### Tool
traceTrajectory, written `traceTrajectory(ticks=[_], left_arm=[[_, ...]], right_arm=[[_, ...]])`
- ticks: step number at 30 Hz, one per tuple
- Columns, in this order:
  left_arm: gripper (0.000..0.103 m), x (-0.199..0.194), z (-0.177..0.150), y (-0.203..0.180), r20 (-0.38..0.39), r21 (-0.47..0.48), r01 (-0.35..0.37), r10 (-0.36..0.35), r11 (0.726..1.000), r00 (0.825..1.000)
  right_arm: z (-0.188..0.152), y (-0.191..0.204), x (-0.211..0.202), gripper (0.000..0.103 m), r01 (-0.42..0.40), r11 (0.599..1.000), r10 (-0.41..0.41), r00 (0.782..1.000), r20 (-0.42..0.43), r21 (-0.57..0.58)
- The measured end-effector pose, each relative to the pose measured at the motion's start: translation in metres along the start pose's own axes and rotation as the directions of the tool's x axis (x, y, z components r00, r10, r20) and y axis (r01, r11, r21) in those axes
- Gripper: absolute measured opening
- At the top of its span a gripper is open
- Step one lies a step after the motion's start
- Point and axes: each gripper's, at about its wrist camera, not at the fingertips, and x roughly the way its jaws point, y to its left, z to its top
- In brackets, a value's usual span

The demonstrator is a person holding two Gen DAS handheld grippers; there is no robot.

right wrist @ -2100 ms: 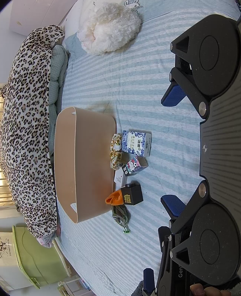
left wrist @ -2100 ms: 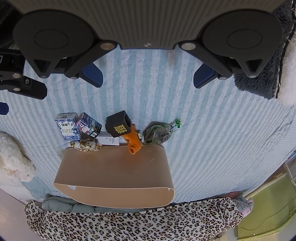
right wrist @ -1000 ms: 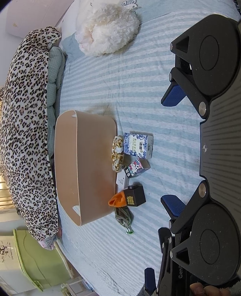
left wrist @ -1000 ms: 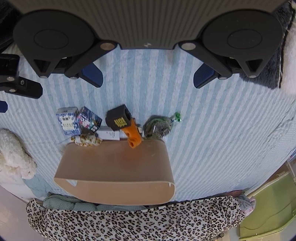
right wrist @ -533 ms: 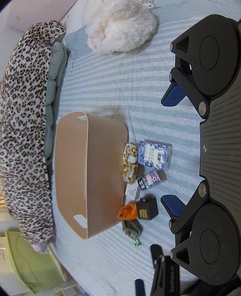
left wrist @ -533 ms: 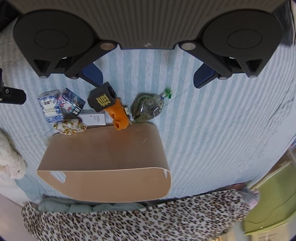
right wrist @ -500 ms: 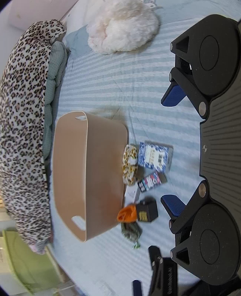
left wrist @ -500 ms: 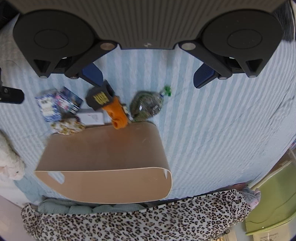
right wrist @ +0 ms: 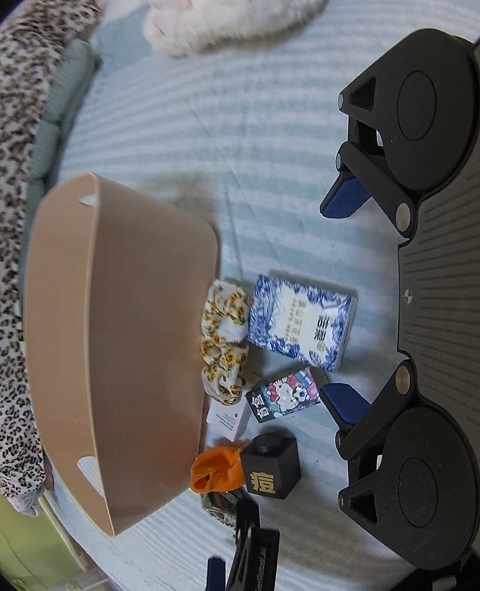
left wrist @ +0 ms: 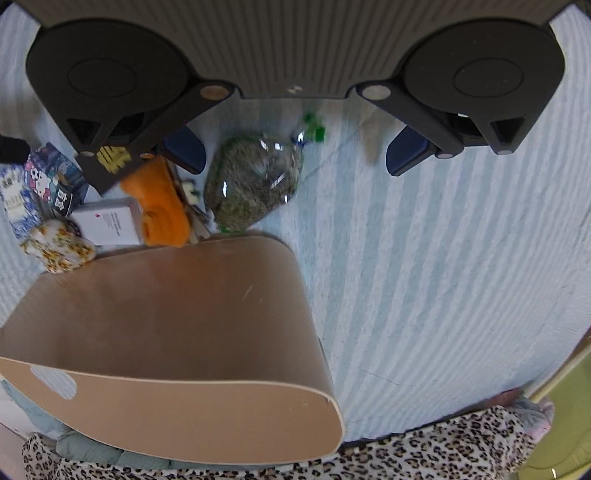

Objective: Organize objects
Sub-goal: 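Grasp the green snack bag with the left tool while the right grasps the blue card box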

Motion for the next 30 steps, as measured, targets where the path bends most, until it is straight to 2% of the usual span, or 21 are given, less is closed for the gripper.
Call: traceTrajectory(ticks=[3, 5, 10, 14, 15, 17, 20, 26, 30], left_arm=[[0.103, 0.013, 0.004, 0.002, -0.012, -0.005, 0.015, -0.015, 1.0, 1.0], [0.103, 0.019, 0.003, 0.001, -0.014, -0.003, 0.024, -0.024, 1.0, 1.0], [0.102, 0.024, 0.0, -0.002, 0.013, -0.004, 0.037, -0.037, 0.999, 0.999], [0.075, 0.016, -0.003, -0.006, 0.026, 0.005, 0.059, -0.059, 0.998, 0.998], [0.072, 0.014, -0.003, -0.008, 0.029, 0.017, 0.059, -0.06, 0.998, 0.998], [0.054, 0.01, -0.005, -0.012, 0.032, 0.024, 0.064, -0.065, 0.998, 0.997], [0.048, 0.004, -0.01, -0.015, 0.031, 0.025, 0.059, -0.06, 0.998, 0.998], [0.046, -0.031, -0.02, -0.01, 0.045, 0.01, 0.063, -0.063, 0.998, 0.997], [0.046, -0.075, -0.019, -0.01, 0.128, 0.017, 0.071, -0.072, 0.997, 0.989]], right_arm=[[0.004, 0.001, 0.009, 0.097, -0.018, 1.0, 0.018, 1.0, -0.007, 0.003], [0.006, 0.003, 0.016, 0.092, -0.005, 1.0, 0.005, 1.0, -0.018, -0.002], [0.006, 0.004, 0.022, 0.086, -0.003, 1.0, 0.003, 1.0, -0.021, 0.008], [0.004, 0.01, 0.018, 0.062, -0.002, 1.0, 0.002, 1.0, 0.004, -0.004], [0.003, 0.012, 0.017, 0.058, -0.002, 1.0, 0.002, 1.0, 0.011, -0.011], [0.001, 0.016, 0.013, 0.043, -0.001, 1.0, 0.001, 1.0, 0.026, -0.017], [-0.003, 0.018, 0.009, 0.043, -0.006, 1.0, 0.006, 0.999, 0.032, -0.014], [-0.011, 0.017, -0.014, 0.042, -0.015, 0.999, 0.013, 0.999, 0.049, 0.038], [-0.01, 0.017, -0.047, 0.042, -0.053, 0.996, 0.045, 0.993, 0.11, 0.07]])
